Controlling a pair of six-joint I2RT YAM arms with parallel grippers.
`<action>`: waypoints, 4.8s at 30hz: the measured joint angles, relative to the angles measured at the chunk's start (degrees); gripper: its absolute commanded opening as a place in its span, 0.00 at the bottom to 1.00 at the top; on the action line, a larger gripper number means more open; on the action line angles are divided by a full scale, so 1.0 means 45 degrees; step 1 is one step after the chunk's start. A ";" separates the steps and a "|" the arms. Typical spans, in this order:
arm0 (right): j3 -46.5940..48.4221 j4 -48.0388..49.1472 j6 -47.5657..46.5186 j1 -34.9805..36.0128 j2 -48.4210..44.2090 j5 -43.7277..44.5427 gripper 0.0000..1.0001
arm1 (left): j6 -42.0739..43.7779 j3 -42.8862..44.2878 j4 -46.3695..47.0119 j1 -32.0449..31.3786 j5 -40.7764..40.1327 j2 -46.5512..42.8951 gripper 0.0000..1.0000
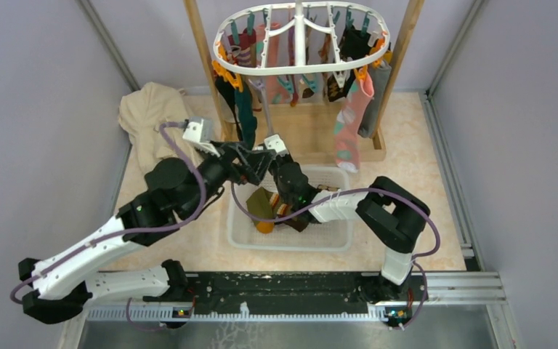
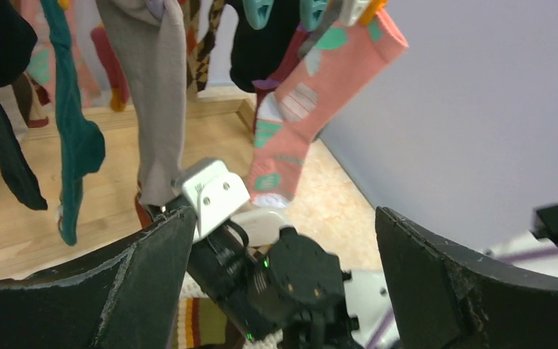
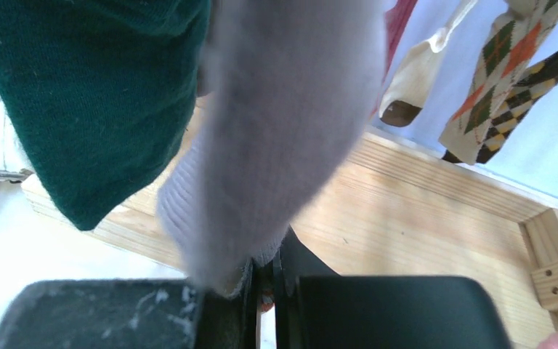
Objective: Remove the socks clipped to the hanger
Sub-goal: Remove the sock from the hanger, then place the sock in the bin.
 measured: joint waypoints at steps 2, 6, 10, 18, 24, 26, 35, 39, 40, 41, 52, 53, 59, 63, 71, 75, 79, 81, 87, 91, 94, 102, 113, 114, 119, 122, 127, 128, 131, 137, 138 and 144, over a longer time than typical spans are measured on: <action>0.0000 0.0078 -0.0311 0.0185 0.0000 0.0437 0.00 | 0.0155 0.0296 0.0189 0.0000 -0.0457 0.0670 0.99; 0.0000 0.0330 -0.1010 0.0476 0.0034 0.1248 0.00 | 0.0447 0.1311 0.0495 0.0000 -0.1778 0.1996 0.99; 0.0000 0.0627 -0.1700 0.0646 0.0053 0.2011 0.00 | 0.0928 0.2375 0.1039 0.0005 -0.2948 0.3036 0.99; 0.0000 0.1428 -0.3060 0.0704 0.0053 0.3230 0.00 | 0.1787 0.3463 0.1666 0.0403 -0.4201 0.4595 0.99; 0.0000 0.1739 -0.3526 0.0763 0.0053 0.3735 0.00 | 0.2001 0.3963 0.1807 0.1078 -0.4488 0.5411 0.98; 0.0000 0.1792 -0.3575 0.0767 0.0058 0.3827 0.00 | 0.2045 0.3978 0.1967 0.1321 -0.4483 0.5561 0.96; -0.0267 0.2040 -0.3619 0.0767 0.0053 0.4007 0.00 | 0.2059 0.3648 0.2934 0.2803 -0.3492 0.5595 0.93; -0.0359 0.2171 -0.3701 0.0767 0.0058 0.4070 0.00 | 0.2059 0.3677 0.3167 0.2934 -0.3206 0.5673 0.92; -0.0393 0.2244 -0.3716 0.0767 0.0058 0.4109 0.00 | 0.2059 0.3701 0.3211 0.2934 -0.3143 0.5741 0.92; -0.0398 0.2273 -0.3725 0.0767 0.0058 0.4148 0.00 | 0.2055 0.3721 0.3254 0.2934 -0.3089 0.5819 0.92; -0.0432 0.2686 -0.4056 0.0767 0.0403 0.4527 0.00 | 0.1753 0.4138 0.3152 0.2934 -0.2778 0.6669 0.89; -0.0466 0.2730 -0.4056 0.0767 0.0403 0.4532 0.00 | 0.1749 0.4182 0.3152 0.2934 -0.2778 0.6683 0.89; -0.0491 0.2909 -0.4051 0.0767 0.0408 0.4580 0.00 | 0.1705 0.4231 0.3293 0.2934 -0.2793 0.6683 0.88; -0.0491 0.2909 -0.4046 0.0767 0.0408 0.4580 0.00 | 0.1705 0.4274 0.3439 0.2934 -0.2822 0.6683 0.89; -0.0491 0.2905 -0.4041 0.0767 0.0432 0.4585 0.00 | 0.1676 0.4279 0.3706 0.2934 -0.2987 0.6683 0.94; -0.0491 0.2880 -0.4041 0.0767 0.0563 0.4580 0.00 | 0.1661 0.4274 0.3876 0.2934 -0.3167 0.6683 0.93; -0.0491 0.2861 -0.4031 0.0767 0.0622 0.4580 0.00 | 0.1666 0.4061 0.4177 0.2934 -0.3322 0.6577 0.89; -0.0491 0.2841 -0.4007 0.0767 0.0622 0.4580 0.00 | 0.1671 0.3983 0.4294 0.2948 -0.3371 0.6509 0.87; -0.0491 0.2841 -0.3929 0.0767 0.0622 0.4580 0.00 | 0.1666 0.3968 0.4401 0.3036 -0.3390 0.6499 0.80; -0.0491 0.2837 -0.3905 0.0767 0.0622 0.4580 0.00 | 0.1656 0.3954 0.4415 0.3079 -0.3390 0.6479 0.66; -0.0491 0.2822 -0.3895 0.0767 0.0622 0.4580 0.00 | 0.1651 0.3954 0.4430 0.3118 -0.3366 0.6450 0.53; -0.0491 0.2686 -0.3730 0.0767 0.0622 0.4595 0.00 | 0.1525 0.3954 0.4435 0.3211 -0.3031 0.6426 0.13; -0.0860 0.2565 -0.3560 0.0767 0.0622 0.4663 0.00 | 0.1462 0.3988 0.4396 0.3351 -0.2633 0.6431 0.00; -0.0933 0.2560 -0.3555 0.0767 0.0622 0.4673 0.00 | 0.1462 0.3988 0.4391 0.3351 -0.2618 0.6431 0.00; -0.1666 0.2297 -0.3196 0.0767 0.0175 0.4571 0.00 | 0.1428 0.3988 0.4337 0.3351 -0.2535 0.6436 0.03; -0.2317 0.1375 -0.2404 0.0767 -0.0816 0.4153 0.00 | 0.1375 0.3988 0.4182 0.3366 -0.2424 0.6431 0.16; -0.2691 -0.1302 -0.0539 0.0767 -0.3079 0.2370 0.00 | 0.1039 0.3832 0.3745 0.3376 -0.2108 0.6222 0.36; -0.2691 -0.1807 -0.0233 0.0767 -0.3395 0.1987 0.00 | 0.0913 0.3672 0.3662 0.3381 -0.2030 0.6076 0.39; -0.2657 -0.3449 0.0743 0.0767 -0.4056 0.0855 0.00 | 0.0622 0.3211 0.3468 0.3410 -0.1744 0.5649 0.50; -0.2676 -0.6120 0.2210 0.0767 -0.5119 -0.0981 0.00 | 0.0243 0.2147 0.2346 0.3419 -0.1049 0.4911 0.65; -0.2735 -0.6377 0.2380 0.0767 -0.5425 -0.1214 0.00 | 0.0219 0.1982 0.2161 0.3419 -0.0903 0.4838 0.67; -0.3007 -0.7757 0.3405 0.0767 -0.7368 -0.2545 0.00 | 0.0029 0.1117 0.1418 0.3419 -0.0117 0.4226 0.71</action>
